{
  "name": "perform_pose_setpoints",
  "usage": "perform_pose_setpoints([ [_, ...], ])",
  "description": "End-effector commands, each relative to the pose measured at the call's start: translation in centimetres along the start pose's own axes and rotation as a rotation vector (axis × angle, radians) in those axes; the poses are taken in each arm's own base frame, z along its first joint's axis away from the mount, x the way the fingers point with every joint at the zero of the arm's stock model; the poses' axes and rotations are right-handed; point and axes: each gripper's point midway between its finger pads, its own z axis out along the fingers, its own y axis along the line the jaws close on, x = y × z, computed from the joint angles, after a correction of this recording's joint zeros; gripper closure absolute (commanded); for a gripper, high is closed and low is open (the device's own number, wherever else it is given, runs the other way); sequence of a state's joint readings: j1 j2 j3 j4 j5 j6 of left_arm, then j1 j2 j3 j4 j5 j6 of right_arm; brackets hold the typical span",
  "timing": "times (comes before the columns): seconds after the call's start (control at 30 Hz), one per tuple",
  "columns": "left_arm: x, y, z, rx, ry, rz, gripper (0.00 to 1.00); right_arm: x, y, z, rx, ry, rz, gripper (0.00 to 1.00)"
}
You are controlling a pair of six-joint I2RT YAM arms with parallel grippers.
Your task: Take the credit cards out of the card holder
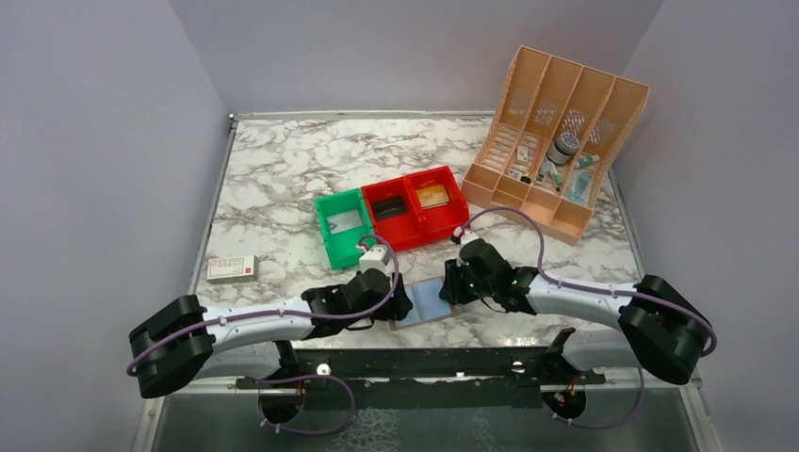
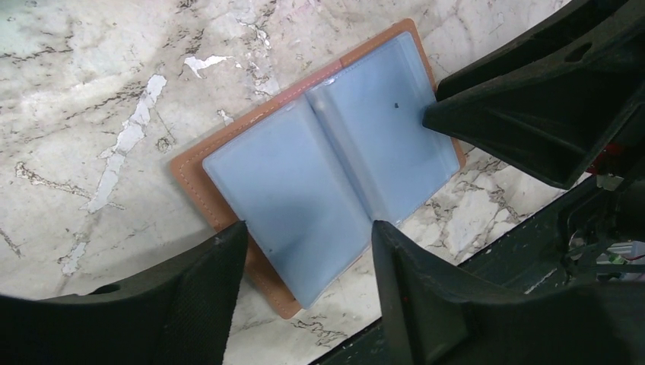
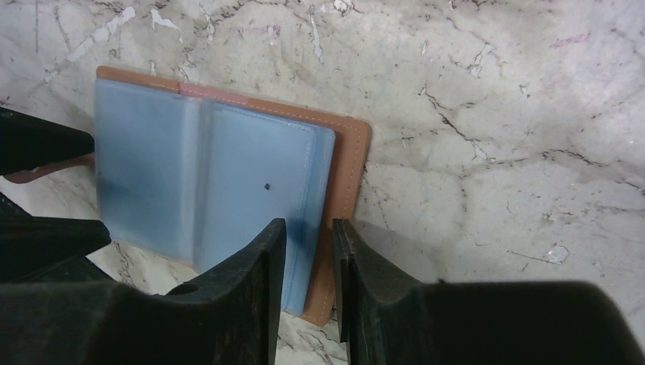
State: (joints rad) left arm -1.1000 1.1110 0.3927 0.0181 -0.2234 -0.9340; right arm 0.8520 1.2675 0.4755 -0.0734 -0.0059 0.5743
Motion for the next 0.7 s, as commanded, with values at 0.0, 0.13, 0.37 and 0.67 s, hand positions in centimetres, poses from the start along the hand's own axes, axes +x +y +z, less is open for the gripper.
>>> perform_pose_setpoints([
  [0.0, -0.4, -0.4, 0.3, 0.002, -0.019, 0.001, 0.4, 0.8, 0.6, 0.4, -0.04, 0.025, -0.006, 0.73],
  [0.13, 0.0, -0.2, 0.7, -0.002, -0.002, 0.007, 0.49, 0.9, 1.0, 0.4, -0.065, 0.029, -0.01, 0.77],
  [0.37, 1.0, -0.1, 1.6, 0.001, 0.025, 0.006, 0.58, 0.9, 3.1, 0.3, -0.177, 0.017, 0.051, 0.83],
  [0.67, 1.2, 0.0, 1.9, -0.001, 0.027, 0.008, 0.65, -0.3, 7.0, -0.9, -0.389, -0.029, 0.153, 0.99],
])
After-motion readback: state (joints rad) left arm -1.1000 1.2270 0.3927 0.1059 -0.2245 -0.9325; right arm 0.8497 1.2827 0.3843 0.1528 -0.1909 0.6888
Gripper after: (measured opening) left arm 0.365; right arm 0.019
